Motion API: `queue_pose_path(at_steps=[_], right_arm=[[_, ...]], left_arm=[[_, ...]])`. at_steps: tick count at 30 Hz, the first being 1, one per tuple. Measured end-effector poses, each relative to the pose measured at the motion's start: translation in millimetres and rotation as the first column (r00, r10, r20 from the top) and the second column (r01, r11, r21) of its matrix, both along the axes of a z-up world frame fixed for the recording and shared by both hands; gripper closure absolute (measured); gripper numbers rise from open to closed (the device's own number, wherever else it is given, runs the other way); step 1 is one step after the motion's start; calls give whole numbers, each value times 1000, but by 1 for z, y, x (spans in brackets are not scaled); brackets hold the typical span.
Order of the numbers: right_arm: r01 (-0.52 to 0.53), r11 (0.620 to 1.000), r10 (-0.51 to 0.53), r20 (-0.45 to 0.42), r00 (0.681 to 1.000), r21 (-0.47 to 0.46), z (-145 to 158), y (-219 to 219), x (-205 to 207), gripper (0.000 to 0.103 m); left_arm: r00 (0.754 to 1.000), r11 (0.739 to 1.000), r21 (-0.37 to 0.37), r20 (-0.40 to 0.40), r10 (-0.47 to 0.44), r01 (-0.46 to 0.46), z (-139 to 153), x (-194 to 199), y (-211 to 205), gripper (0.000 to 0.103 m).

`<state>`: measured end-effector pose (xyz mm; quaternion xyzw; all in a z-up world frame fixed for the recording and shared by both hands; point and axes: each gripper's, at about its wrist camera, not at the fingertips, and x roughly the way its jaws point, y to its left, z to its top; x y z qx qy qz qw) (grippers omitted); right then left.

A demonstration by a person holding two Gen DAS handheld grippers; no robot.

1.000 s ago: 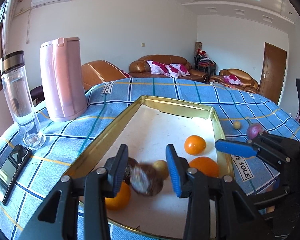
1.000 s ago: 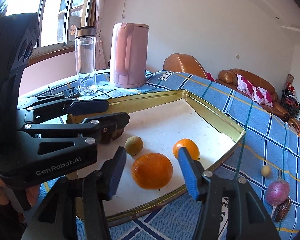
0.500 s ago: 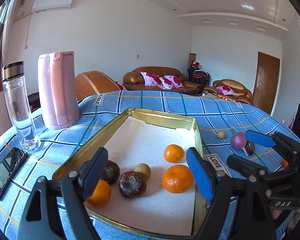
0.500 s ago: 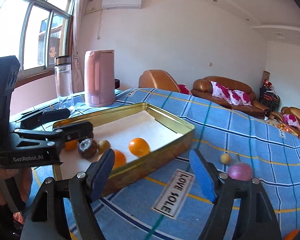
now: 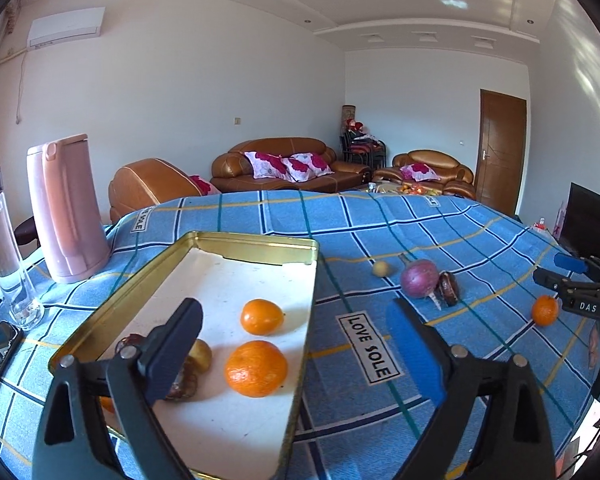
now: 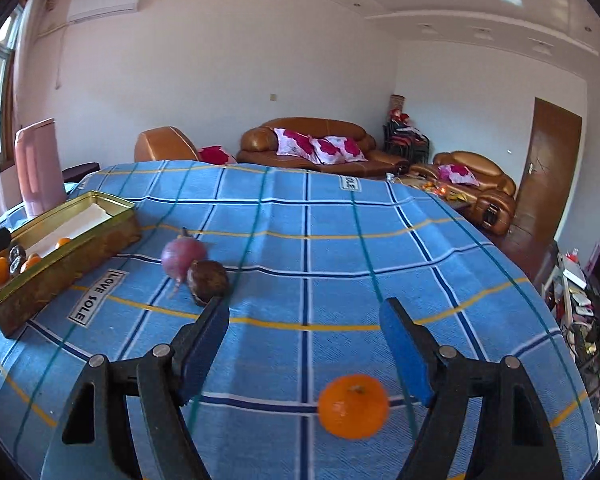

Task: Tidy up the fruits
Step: 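Move both tools back toward the remaining fruits on the cloth, then grasp the red onion with the left tool while the right tool closes on an orange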

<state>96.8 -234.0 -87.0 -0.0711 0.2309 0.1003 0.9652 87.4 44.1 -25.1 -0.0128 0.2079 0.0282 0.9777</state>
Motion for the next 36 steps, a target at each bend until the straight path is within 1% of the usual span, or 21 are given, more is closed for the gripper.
queue_pose_path(at_steps=[2,6,9,12,15,16,17,18,19,22,24,27,29,30,31,33,36], right_arm=[[15,1000,-15,-38,999,4,-4,-12,4,24],[-9,999,13,-116,993,40,-16,-19,9,24],[-4,1000,8,-153,988,30,-24,-22,11,24],[-14,999,23,-192,981,48,-32,-26,16,24],[-29,998,40,-206,978,57,-35,-27,18,25],[-44,997,56,-219,974,60,-37,-26,19,34],[-49,997,60,-227,972,55,-38,-25,20,40],[-48,998,58,-227,972,48,-38,-25,21,50],[-52,998,62,-225,972,47,-37,-24,20,58],[-62,997,70,-211,975,42,-35,-23,20,69],[-68,997,74,-204,976,38,-32,-20,21,72],[-67,998,69,-208,976,18,-33,-17,23,72],[-54,998,59,-209,976,33,-34,-21,23,69],[-46,998,55,-218,974,43,-35,-24,23,60],[-44,998,53,-226,973,46,-36,-26,22,43],[-40,999,47,-228,973,33,-38,-28,20,28],[-57,997,65,-229,971,43,-38,-30,16,28]], left_arm=[[1000,1000,1,-8,-20,20,1,4,-9,5],[998,998,22,-18,-56,56,3,10,-26,5],[997,996,42,-24,-73,74,4,13,-37,4],[996,994,56,-34,-88,90,3,18,-45,4],[994,993,66,-45,-97,100,1,21,-50,4],[993,992,66,-52,-102,106,0,23,-51,4],[993,992,66,-57,-107,111,-2,24,-53,4],[992,991,69,-60,-111,116,-3,25,-55,4],[992,990,77,-62,-114,119,-4,26,-57,4],[991,988,89,-68,-119,125,-5,30,-63,4],[990,988,88,-73,-123,129,-6,33,-65,4],[988,986,92,-77,-133,140,-6,37,-70,4],[987,985,93,-76,-139,146,-6,36,-72,4],[987,985,94,-76,-141,148,-6,36,-73,4],[987,984,96,-77,-143,150,-7,36,-73,4],[986,984,97,-81,-144,152,-8,36,-73,4],[986,984,95,-86,-143,151,-9,38,-74,4]])
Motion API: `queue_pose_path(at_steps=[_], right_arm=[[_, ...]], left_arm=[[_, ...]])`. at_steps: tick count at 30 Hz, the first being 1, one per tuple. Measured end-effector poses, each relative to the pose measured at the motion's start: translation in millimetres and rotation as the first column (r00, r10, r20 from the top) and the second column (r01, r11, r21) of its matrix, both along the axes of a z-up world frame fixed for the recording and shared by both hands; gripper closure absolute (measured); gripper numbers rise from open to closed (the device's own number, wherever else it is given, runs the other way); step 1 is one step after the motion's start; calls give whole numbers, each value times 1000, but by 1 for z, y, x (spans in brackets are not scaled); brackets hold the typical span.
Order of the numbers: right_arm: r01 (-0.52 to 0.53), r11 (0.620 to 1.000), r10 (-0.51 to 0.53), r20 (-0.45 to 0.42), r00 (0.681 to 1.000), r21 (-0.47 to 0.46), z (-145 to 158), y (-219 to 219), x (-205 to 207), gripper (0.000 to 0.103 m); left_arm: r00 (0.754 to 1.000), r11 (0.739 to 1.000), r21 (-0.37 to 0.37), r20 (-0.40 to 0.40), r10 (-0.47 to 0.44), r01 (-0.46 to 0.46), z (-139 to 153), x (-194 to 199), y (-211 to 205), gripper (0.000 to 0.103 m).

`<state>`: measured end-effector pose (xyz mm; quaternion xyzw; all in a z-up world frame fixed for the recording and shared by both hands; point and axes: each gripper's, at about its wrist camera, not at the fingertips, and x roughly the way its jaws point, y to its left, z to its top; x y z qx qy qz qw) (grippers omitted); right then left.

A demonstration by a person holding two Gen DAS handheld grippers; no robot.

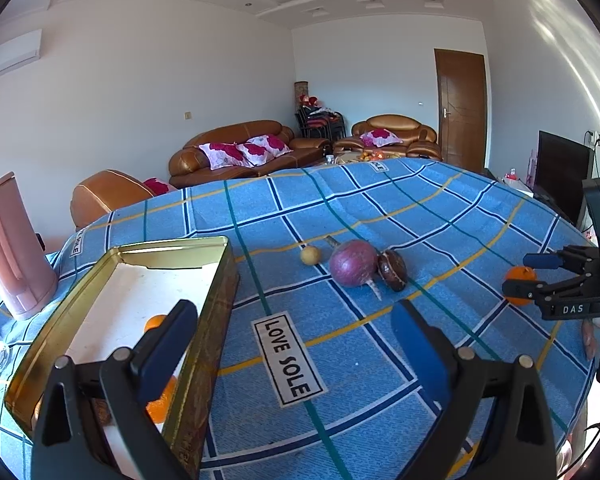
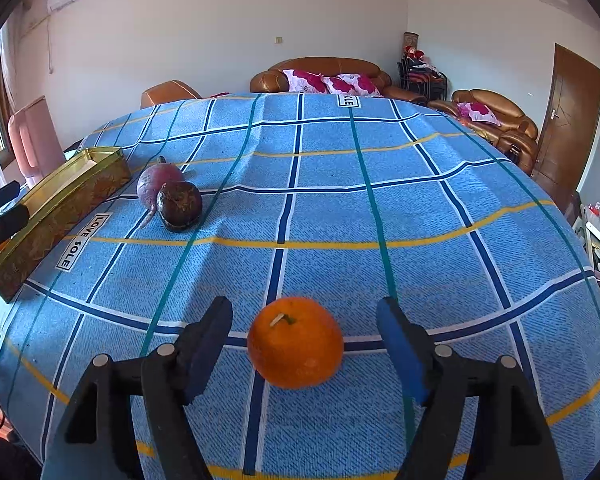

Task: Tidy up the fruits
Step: 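Grasp the red onion with the left tool while the right tool closes on an orange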

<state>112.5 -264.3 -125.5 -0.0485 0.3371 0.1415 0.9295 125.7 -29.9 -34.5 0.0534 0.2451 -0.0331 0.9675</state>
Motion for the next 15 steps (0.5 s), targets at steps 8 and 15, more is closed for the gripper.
queue_pose_path(at_steps=[8,15], right_arm=[[-47,998,44,-65,997,-49,-8,10,7,55],[-54,998,54,6,999,-16,11,23,7,55]], left_arm=[[1000,1000,16,2,-24,24,5,3,-11,4],[1000,1000,16,11,-23,23,17,21,-19,4]])
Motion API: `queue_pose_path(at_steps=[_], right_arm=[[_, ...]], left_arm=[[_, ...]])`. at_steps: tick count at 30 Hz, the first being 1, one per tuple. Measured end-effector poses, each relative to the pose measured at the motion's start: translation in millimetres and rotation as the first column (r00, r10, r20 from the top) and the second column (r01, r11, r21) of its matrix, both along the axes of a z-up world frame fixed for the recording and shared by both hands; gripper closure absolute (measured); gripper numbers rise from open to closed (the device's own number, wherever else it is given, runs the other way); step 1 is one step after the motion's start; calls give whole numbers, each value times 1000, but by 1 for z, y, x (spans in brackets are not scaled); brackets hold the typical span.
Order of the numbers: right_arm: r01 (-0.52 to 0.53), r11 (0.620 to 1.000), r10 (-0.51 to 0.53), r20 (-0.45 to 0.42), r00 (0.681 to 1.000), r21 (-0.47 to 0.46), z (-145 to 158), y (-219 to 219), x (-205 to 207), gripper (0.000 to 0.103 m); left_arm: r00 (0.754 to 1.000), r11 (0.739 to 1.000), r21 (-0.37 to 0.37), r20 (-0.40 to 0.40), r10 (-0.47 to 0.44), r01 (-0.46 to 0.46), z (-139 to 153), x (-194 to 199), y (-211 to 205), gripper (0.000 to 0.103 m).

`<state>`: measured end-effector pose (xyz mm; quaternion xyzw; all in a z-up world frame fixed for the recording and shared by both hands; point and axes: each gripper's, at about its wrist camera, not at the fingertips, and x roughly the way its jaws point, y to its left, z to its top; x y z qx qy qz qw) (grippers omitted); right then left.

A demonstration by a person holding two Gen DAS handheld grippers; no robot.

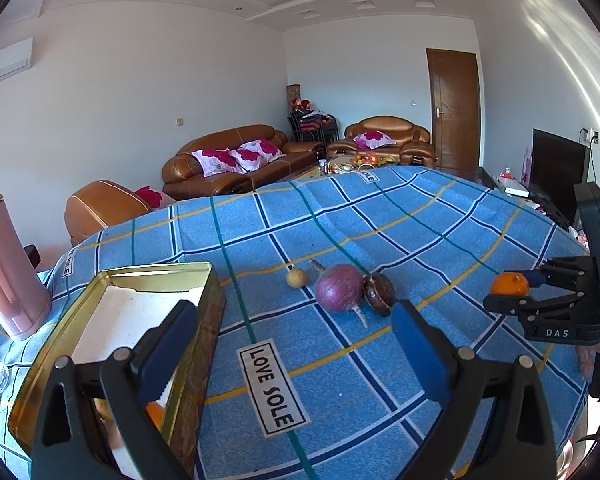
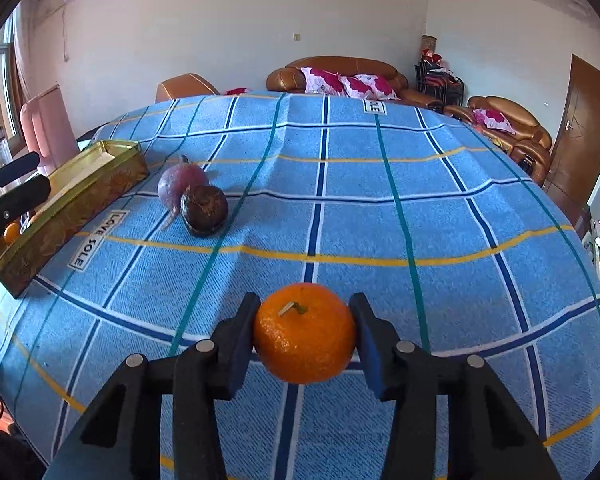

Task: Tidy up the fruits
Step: 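Grasp the red onion with the left tool while the right tool closes on an orange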

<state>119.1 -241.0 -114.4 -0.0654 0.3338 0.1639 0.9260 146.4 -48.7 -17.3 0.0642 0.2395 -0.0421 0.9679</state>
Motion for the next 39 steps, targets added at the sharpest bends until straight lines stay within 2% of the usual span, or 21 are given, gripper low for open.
queue_pose_path(at_steps=[6,10,15,19,22,30,31,32,33,36,39], right_arm=[[26,999,-29,63,998,38,22,23,30,55],[67,997,-70,79,994,34,16,37,51,55],[113,993,-116,98,988,36,14,35,56,55],[115,992,-119,74,990,56,12,29,61,55],[109,993,-112,67,991,49,11,31,61,55],[66,998,-67,25,997,5,5,41,67,55],[67,998,-66,27,997,-1,5,42,67,55],[65,998,-65,29,997,-7,5,43,67,55],[65,998,-64,32,997,-12,6,44,66,55],[56,998,-56,41,998,-14,6,45,65,55],[56,998,-55,45,997,-15,7,45,64,55]], left_arm=[[997,999,-53,-76,2,-6,-5,40,-10,4],[993,997,-65,-109,37,-45,-14,73,-16,5],[983,994,-98,-179,32,-50,-31,106,-21,9],[974,991,-123,-227,15,-44,-42,122,-26,12],[963,990,-133,-269,8,-45,-52,132,-26,20],[944,973,-220,-330,-3,-74,-62,142,-11,22],[943,969,-237,-334,-16,-68,-63,142,-9,26],[941,965,-260,-335,-44,-47,-63,141,-9,39],[941,963,-268,-333,-65,-28,-63,140,-11,45],[943,974,-225,-325,-71,-4,-61,132,-18,49],[943,969,-249,-323,-83,0,-61,129,-14,49]])
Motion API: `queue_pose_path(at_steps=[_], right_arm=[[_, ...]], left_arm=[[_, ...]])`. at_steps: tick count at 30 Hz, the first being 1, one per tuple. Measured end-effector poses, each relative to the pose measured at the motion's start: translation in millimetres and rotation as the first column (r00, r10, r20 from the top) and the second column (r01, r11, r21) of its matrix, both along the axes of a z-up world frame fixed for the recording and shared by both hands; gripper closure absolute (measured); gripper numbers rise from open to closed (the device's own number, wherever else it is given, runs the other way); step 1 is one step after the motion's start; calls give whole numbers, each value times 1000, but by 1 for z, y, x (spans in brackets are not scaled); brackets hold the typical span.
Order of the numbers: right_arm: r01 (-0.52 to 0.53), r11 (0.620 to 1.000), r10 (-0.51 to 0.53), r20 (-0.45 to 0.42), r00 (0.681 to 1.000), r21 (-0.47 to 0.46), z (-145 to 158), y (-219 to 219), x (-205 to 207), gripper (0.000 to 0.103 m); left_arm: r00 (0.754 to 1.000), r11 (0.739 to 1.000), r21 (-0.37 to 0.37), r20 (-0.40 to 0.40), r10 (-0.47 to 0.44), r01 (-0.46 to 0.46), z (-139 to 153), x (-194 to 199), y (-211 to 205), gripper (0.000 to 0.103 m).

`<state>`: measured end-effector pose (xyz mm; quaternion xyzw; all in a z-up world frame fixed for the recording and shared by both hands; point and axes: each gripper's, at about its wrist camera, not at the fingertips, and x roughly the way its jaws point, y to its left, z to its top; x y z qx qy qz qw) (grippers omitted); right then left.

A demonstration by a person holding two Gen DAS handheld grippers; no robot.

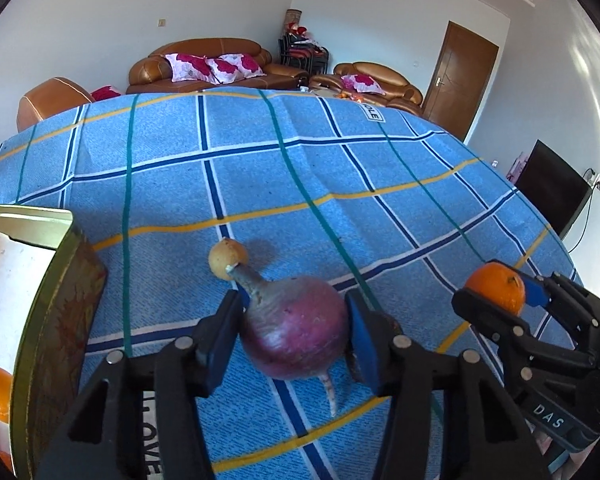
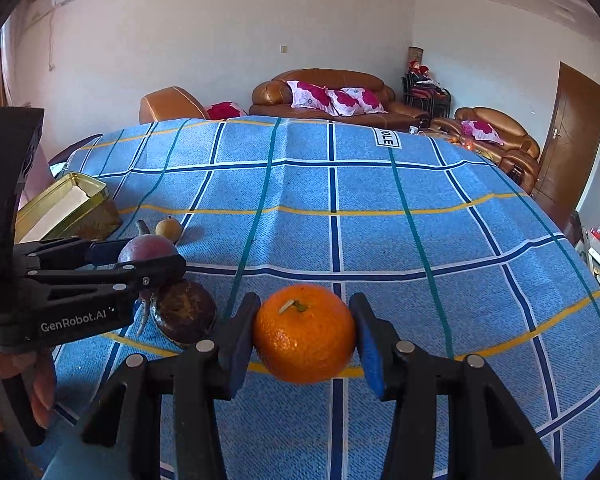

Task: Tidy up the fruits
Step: 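Grasp the red onion with the left tool while the right tool closes on an orange, then carry the red onion in the left tool while the right tool carries the orange toward the tray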

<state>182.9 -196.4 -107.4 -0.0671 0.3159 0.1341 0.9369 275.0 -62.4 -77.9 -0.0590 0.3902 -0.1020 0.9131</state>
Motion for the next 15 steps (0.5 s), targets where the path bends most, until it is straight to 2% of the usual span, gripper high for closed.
queue_pose_path(at_steps=[6,15], right_arm=[[-23,1000,23,40,999,20,5,-2,-8,55],[-69,997,65,96,993,36,11,1,-17,55]], left_arm=[[1000,1000,-26,20,6,-6,3,-7,10,49],[993,1000,8,114,11,-12,16,-24,9,49]])
